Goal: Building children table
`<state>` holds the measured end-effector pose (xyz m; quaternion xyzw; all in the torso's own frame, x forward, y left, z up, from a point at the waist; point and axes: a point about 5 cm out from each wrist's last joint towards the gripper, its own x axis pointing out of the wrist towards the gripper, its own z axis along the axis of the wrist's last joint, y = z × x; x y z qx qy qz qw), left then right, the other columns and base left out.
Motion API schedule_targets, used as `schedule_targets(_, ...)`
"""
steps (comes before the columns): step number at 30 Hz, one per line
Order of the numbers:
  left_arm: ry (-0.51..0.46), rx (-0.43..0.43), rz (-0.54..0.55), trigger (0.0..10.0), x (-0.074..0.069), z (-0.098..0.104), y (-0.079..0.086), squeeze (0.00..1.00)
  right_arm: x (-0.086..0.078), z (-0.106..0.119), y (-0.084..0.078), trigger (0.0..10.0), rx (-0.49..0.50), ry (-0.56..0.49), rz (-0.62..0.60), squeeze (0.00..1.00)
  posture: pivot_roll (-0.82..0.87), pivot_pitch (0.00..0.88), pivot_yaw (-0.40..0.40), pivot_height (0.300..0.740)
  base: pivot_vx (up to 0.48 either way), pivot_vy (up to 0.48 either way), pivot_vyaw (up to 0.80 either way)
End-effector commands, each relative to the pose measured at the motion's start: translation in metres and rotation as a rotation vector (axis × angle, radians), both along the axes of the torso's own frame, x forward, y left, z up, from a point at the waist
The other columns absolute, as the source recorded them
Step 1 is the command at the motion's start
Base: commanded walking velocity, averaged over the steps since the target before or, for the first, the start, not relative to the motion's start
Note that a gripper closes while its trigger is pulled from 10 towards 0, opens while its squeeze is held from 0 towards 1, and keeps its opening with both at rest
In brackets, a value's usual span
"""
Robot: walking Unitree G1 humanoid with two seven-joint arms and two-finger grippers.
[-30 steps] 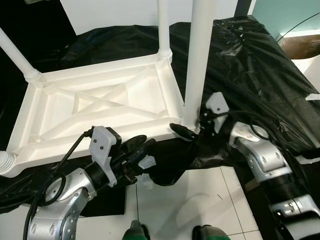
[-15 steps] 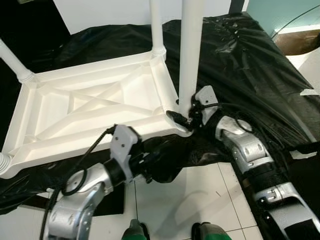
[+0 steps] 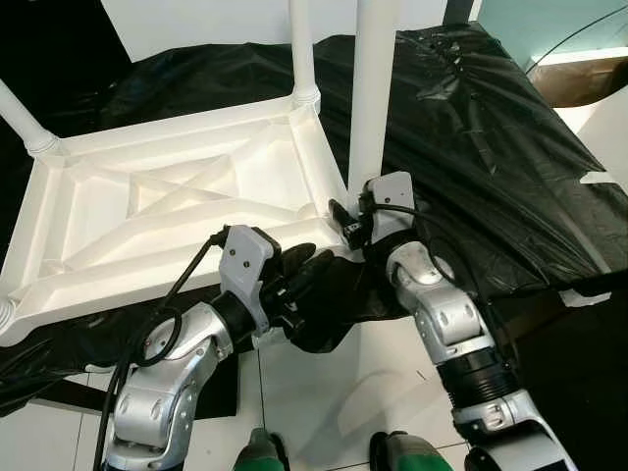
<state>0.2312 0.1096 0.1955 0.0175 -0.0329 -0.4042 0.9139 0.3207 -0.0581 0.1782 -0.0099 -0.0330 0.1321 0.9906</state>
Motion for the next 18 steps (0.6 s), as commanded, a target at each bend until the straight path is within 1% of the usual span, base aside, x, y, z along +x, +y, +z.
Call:
schedule_targets(1, 0.001, 0.003, 0.023, 10.0, 0.002, -0.003, -0.001, 0.0, -0.003, -0.028, -0.002, 10.0, -0.005, 0.144, -0.029, 0.0, 0.03, 0.181, 0.038, 0.74, 0.0, 0.0, 0.0)
schedule_targets(3, 0.001, 0.003, 0.023, 10.0, 0.002, -0.003, -0.001, 0.0, -0.003, -0.028, -0.002, 10.0, -0.005, 0.144, -0.029, 0.0, 0.03, 0.181, 0.038, 0.74, 0.0, 0.0, 0.0)
schedule_targets(6, 0.005, -0.003, 0.029, 10.0, 0.002, -0.004, -0.003, 0.0, -0.004, -0.026, -0.002, 10.0, 0.004, 0.126, 0.007, 0.0, 0.03, 0.185, 0.043, 0.74, 0.0, 0.0, 0.0)
schedule_targets(7, -0.001, 0.006, 0.026, 10.0, 0.003, -0.005, -0.003, 0.0, -0.005, -0.025, -0.003, 10.0, 0.001, 0.116, 0.003, 0.0, 0.03, 0.146, 0.034, 0.74, 0.0, 0.0, 0.0)
schedule_targets(8, -0.005, 0.012, 0.025, 10.0, 0.003, -0.006, -0.003, 0.0, -0.005, -0.023, -0.004, 10.0, 0.0, 0.109, 0.001, 0.0, 0.03, 0.172, 0.035, 0.74, 0.0, 0.0, 0.0)
schedule_targets(9, -0.005, 0.012, 0.025, 10.0, 0.003, -0.006, -0.003, 0.0, -0.005, -0.023, -0.004, 10.0, 0.0, 0.109, 0.001, 0.0, 0.03, 0.172, 0.035, 0.74, 0.0, 0.0, 0.0)
schedule_targets(10, -0.007, 0.011, 0.032, 10.0, 0.005, -0.005, -0.002, 0.0, -0.005, -0.021, -0.006, 10.0, 0.003, 0.096, -0.005, 0.69, 0.03, 0.172, 0.038, 0.74, 0.0, 0.0, 0.0)
schedule_targets(11, -0.007, 0.011, 0.032, 10.0, 0.005, -0.005, -0.002, 0.0, -0.005, -0.021, -0.006, 10.0, 0.003, 0.096, -0.005, 0.69, 0.03, 0.172, 0.038, 0.74, 0.0, 0.0, 0.0)
schedule_targets(12, -0.021, 0.017, 0.034, 10.0, 0.008, -0.004, -0.002, 0.0, -0.005, -0.017, -0.009, 10.0, 0.014, 0.068, 0.021, 1.0, 0.03, 0.155, 0.041, 0.74, 0.0, 0.0, 0.0)
schedule_targets(13, -0.031, 0.021, 0.036, 10.0, 0.01, -0.002, -0.001, 0.0, -0.005, -0.013, -0.011, 10.0, 0.021, 0.048, 0.042, 1.0, 0.03, 0.155, 0.041, 0.74, 0.0, 0.0, 0.0)
schedule_targets(15, -0.031, 0.021, 0.036, 10.0, 0.01, -0.002, -0.001, 0.0, -0.005, -0.013, -0.011, 10.0, 0.021, 0.048, 0.042, 1.0, 0.03, 0.155, 0.041, 0.74, 0.0, 0.0, 0.0)
schedule_targets(16, -0.023, 0.012, 0.036, 10.0, 0.011, -0.002, -0.001, 0.0, -0.006, -0.011, -0.013, 10.0, 0.028, 0.03, 0.069, 1.0, 0.02, 0.163, 0.045, 0.74, 0.0, 0.0, 0.0)
schedule_targets(17, -0.023, 0.012, 0.036, 10.0, 0.011, -0.002, -0.001, 0.0, -0.006, -0.011, -0.013, 10.0, 0.028, 0.03, 0.069, 1.0, 0.02, 0.163, 0.045, 0.74, 0.0, 0.0, 0.0)
schedule_targets(18, -0.029, 0.023, 0.026, 10.0, 0.012, -0.002, -0.001, 0.0, -0.008, -0.008, -0.02, 10.0, 0.027, -0.005, 0.12, 1.0, 0.03, 0.141, 0.039, 0.74, 0.0, 0.0, 0.0)
